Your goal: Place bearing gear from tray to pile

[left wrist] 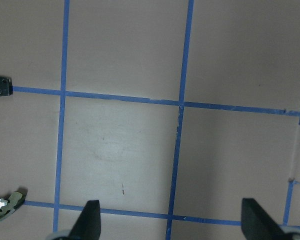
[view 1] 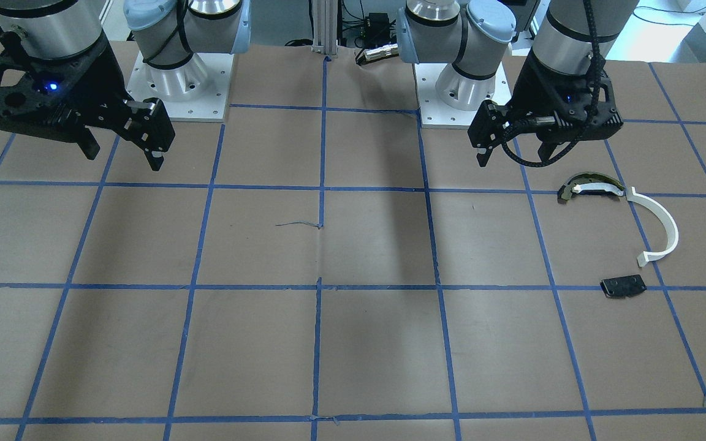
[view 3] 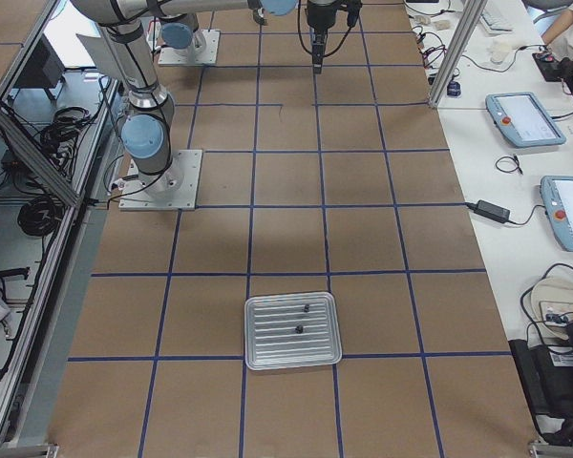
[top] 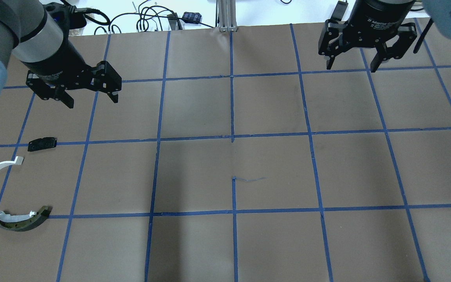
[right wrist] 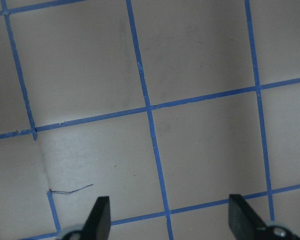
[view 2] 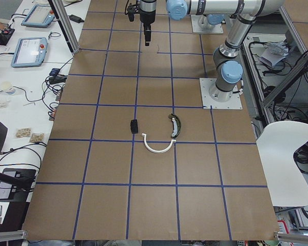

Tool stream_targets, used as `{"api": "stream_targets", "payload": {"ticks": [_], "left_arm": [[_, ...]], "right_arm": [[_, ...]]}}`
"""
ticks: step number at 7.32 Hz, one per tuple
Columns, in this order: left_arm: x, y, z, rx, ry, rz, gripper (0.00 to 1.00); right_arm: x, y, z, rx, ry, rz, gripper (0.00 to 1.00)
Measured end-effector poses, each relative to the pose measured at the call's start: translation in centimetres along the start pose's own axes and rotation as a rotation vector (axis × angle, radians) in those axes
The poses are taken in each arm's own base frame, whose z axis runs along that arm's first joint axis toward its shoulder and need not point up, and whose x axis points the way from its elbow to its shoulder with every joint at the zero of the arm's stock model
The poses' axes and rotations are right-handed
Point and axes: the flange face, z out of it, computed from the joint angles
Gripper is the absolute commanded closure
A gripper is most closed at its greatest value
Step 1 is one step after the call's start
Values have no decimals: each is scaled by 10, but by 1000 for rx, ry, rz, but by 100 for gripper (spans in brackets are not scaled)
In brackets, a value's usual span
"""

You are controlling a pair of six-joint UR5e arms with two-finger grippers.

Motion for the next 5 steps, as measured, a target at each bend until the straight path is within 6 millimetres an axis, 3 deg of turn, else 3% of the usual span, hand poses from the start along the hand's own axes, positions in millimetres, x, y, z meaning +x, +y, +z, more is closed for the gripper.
{"api": "stream_targets", "payload": {"ticks": [5], "left_arm": [[2, 0, 0, 1, -1, 4, 0]], "right_arm": [[3, -3, 1, 3, -1, -15, 5]]}}
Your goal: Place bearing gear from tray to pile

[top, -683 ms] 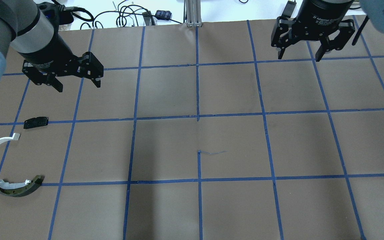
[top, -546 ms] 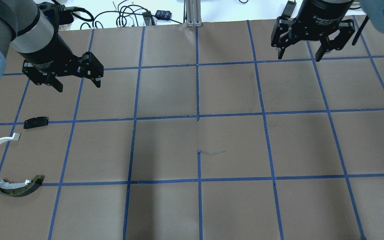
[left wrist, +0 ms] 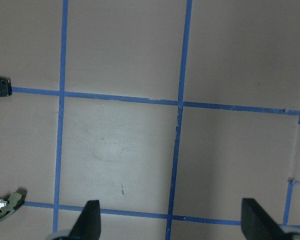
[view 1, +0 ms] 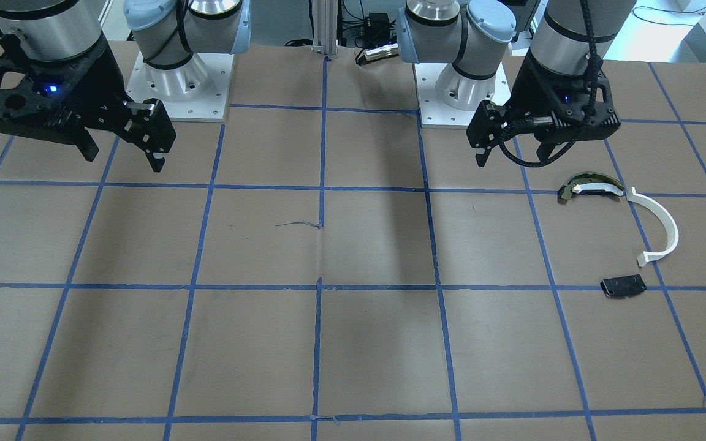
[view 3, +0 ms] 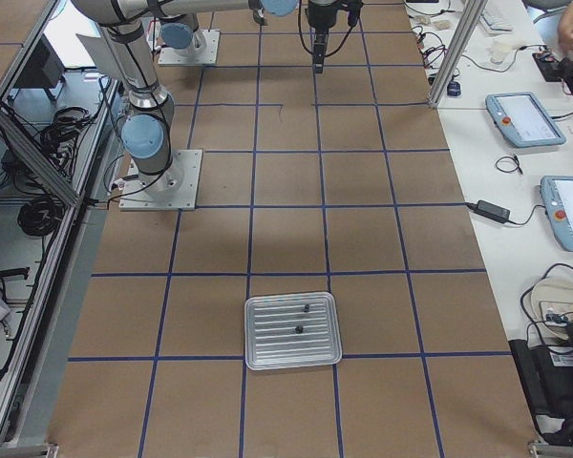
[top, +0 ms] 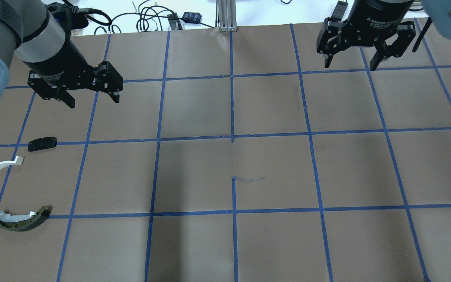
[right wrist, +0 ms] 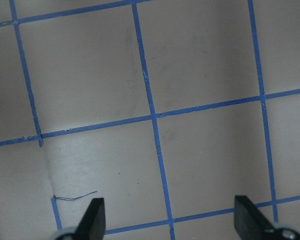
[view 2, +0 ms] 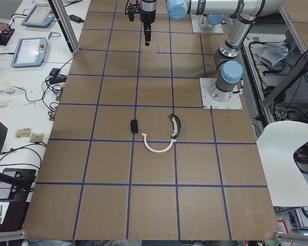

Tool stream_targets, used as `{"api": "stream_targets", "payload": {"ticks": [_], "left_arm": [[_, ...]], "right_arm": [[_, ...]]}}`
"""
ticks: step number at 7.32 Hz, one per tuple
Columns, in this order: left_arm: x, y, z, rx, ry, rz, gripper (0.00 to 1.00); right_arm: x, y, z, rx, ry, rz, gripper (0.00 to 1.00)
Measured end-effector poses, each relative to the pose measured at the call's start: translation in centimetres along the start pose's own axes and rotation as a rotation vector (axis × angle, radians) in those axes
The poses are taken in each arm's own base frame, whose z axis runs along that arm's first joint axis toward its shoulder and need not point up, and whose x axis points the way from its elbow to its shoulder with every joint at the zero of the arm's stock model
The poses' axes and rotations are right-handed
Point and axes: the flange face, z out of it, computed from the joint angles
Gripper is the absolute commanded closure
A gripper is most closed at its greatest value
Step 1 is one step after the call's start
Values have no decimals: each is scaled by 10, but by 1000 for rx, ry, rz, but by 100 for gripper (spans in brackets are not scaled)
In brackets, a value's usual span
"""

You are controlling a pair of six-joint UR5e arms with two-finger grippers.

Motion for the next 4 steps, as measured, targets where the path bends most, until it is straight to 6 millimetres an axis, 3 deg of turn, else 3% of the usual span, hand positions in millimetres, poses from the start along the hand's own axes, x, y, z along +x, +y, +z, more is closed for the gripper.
{"api": "stream_targets", "payload": {"ticks": [1, 2, 4], "left_arm": [[0, 0, -1, 1, 0, 0, 0], [0, 0, -1, 3, 0, 0, 0], [0, 0, -2, 7, 1, 0, 0]], "right_arm": [[11, -5, 0, 2, 8, -26, 5], [40, -15, 0, -1, 17, -71, 5], [152, -41, 7, -23, 31, -225, 9]]}}
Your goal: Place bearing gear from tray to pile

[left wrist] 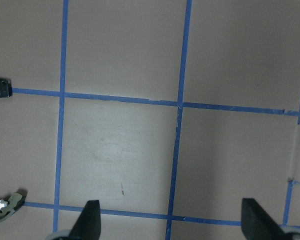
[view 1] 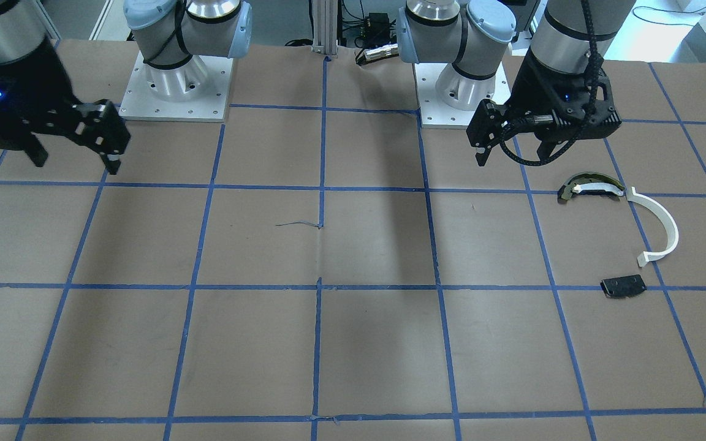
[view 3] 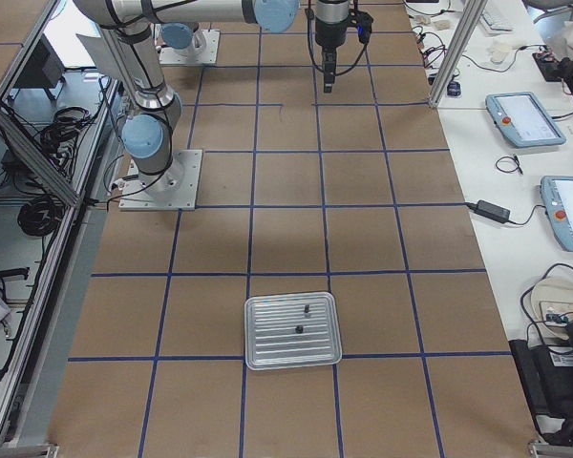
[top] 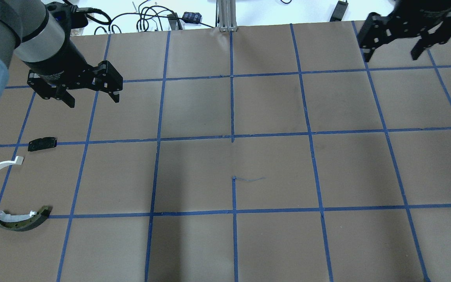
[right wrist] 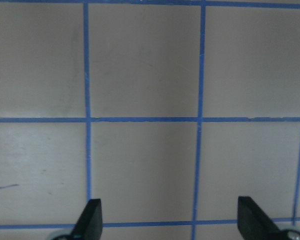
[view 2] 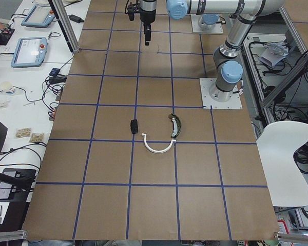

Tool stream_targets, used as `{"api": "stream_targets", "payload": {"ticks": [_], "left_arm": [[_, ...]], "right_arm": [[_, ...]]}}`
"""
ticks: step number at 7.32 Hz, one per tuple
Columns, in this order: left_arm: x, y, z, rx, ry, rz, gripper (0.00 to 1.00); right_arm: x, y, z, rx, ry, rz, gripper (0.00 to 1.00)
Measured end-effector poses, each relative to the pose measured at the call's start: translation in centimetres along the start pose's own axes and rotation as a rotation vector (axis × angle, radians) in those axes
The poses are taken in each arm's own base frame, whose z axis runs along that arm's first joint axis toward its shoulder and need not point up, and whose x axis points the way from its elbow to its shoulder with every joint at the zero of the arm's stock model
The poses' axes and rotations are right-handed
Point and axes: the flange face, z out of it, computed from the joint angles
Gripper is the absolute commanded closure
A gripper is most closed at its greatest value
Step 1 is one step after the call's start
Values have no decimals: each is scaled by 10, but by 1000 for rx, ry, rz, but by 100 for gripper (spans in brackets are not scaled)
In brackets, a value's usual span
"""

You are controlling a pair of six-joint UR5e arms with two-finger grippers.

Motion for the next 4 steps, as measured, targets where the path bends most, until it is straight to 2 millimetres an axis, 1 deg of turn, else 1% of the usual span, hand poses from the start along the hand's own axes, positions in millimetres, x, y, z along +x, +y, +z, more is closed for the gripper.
{"api": "stream_targets", "payload": {"ticks": [1, 2, 3, 4], "left_arm": [[0, 0, 0, 3, 2, 0, 0], [0, -1, 0, 4, 2, 0, 0], [0, -1, -1, 5, 2, 0, 0], [0, -1, -1, 7, 3, 0, 0]], "right_arm": [[61, 5, 13, -19, -3, -103, 9], [120, 12, 31, -40, -16, -186, 9], [179, 18, 57, -51, -30, -261, 9], [237, 21, 91, -49, -31, -382, 10]]}}
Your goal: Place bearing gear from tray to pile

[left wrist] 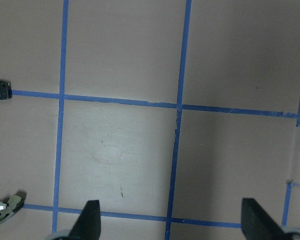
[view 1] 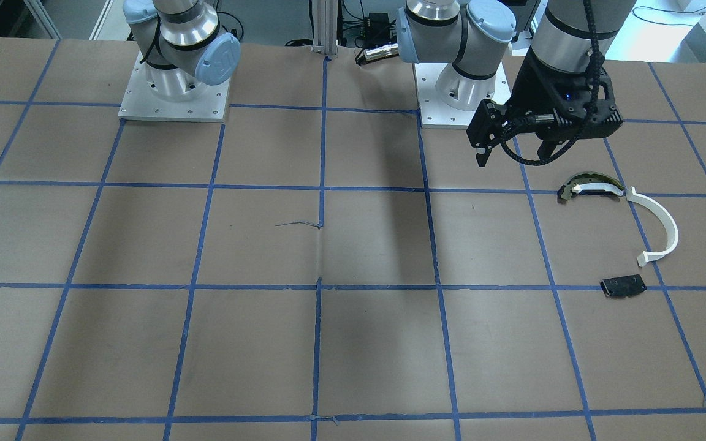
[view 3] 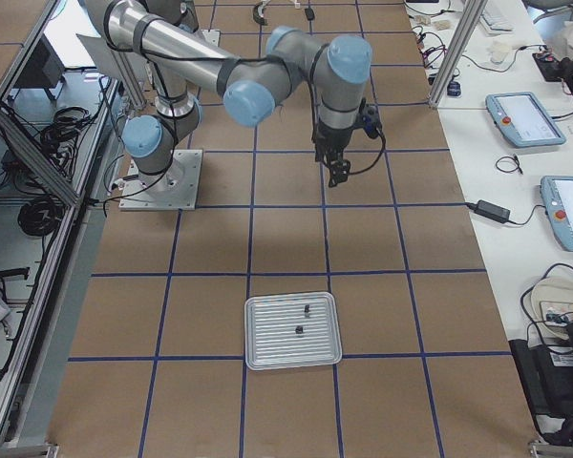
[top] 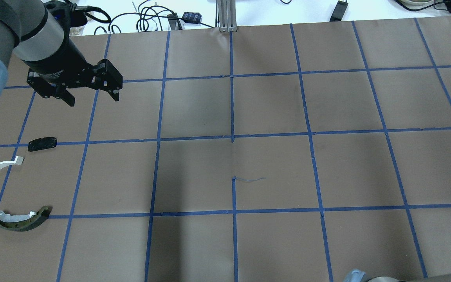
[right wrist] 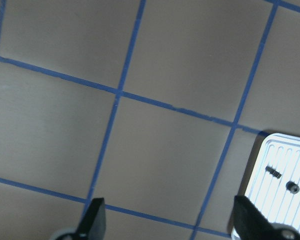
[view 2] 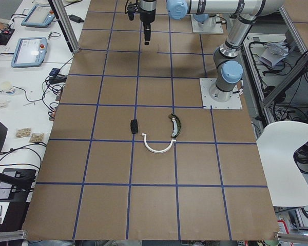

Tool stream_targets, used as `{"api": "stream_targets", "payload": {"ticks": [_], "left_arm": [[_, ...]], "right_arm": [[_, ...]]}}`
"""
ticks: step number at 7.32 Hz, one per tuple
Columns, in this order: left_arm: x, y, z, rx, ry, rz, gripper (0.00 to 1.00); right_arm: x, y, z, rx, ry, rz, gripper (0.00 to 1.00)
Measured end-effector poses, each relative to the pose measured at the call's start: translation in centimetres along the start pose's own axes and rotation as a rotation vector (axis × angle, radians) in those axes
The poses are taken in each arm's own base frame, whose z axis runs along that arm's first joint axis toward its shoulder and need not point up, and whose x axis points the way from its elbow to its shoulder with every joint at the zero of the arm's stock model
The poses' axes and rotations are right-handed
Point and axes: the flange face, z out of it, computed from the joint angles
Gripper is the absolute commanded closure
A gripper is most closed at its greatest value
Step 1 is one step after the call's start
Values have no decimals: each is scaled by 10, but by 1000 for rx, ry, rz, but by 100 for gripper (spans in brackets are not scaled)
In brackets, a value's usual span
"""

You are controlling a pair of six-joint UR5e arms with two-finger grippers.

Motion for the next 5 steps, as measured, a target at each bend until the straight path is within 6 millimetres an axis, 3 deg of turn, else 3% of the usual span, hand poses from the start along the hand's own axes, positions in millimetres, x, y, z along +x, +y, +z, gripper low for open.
{"api": "stream_targets", "payload": {"ticks": [2, 3, 4, 5], "left_arm": [[0, -1, -1, 3, 2, 0, 0], [0, -1, -1, 3, 2, 0, 0], [0, -1, -1, 2, 2, 0, 0], [0, -1, -1, 2, 2, -1, 0]], "right_arm": [[99, 49, 87, 2, 10, -225, 13], [137, 72, 135, 3, 11, -306, 15], [159, 88, 177, 8, 0, -387, 15], [170, 96, 207, 20, -17, -469, 15]]}}
